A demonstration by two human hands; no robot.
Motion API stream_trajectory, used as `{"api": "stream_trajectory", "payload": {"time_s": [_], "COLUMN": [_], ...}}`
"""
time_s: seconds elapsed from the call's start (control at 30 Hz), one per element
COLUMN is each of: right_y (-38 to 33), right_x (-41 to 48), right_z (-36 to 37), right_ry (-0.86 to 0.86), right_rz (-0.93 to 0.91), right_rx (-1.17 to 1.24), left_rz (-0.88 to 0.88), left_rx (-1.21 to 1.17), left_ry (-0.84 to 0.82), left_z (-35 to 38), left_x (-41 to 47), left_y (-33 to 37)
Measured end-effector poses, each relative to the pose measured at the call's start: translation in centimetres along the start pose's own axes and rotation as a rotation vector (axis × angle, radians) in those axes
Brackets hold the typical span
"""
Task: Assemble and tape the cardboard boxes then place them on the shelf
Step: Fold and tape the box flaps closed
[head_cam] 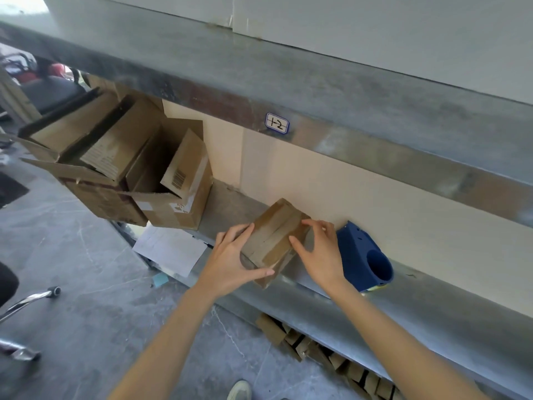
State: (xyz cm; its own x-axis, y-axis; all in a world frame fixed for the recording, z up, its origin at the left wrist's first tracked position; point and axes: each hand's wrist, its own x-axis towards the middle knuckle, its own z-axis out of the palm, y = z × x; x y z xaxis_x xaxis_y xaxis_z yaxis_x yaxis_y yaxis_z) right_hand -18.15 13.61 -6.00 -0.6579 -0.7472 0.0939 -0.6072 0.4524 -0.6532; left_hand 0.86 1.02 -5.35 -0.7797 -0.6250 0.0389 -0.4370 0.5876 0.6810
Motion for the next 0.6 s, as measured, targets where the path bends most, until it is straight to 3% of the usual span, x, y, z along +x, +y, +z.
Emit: {"api": "stream_trajectory", "payload": {"time_s": [0.1,0.37,0.6], "right_y": [-0.3,0.3,2.4], "right_x": [0.9,0.6,-0.6], "right_z": [0.1,-2.0,-3.7], "right_ry": [-0.111,-0.313,-0.353], "right_rz": [0.034,-0.058,-0.188], "right_rx": [0.164,0.296,0.167], "left_rz": [-0.035,-0.01,-0.045], "left_rx": [-0.068,-0.174,-0.235], "left_ry": [0.034,0.152,0.232], "left_z": [0.5,3.0,6.1], "left_x": [-0.7,-0.9,0.2], "left_y": [0.3,1.5,3.9]}}
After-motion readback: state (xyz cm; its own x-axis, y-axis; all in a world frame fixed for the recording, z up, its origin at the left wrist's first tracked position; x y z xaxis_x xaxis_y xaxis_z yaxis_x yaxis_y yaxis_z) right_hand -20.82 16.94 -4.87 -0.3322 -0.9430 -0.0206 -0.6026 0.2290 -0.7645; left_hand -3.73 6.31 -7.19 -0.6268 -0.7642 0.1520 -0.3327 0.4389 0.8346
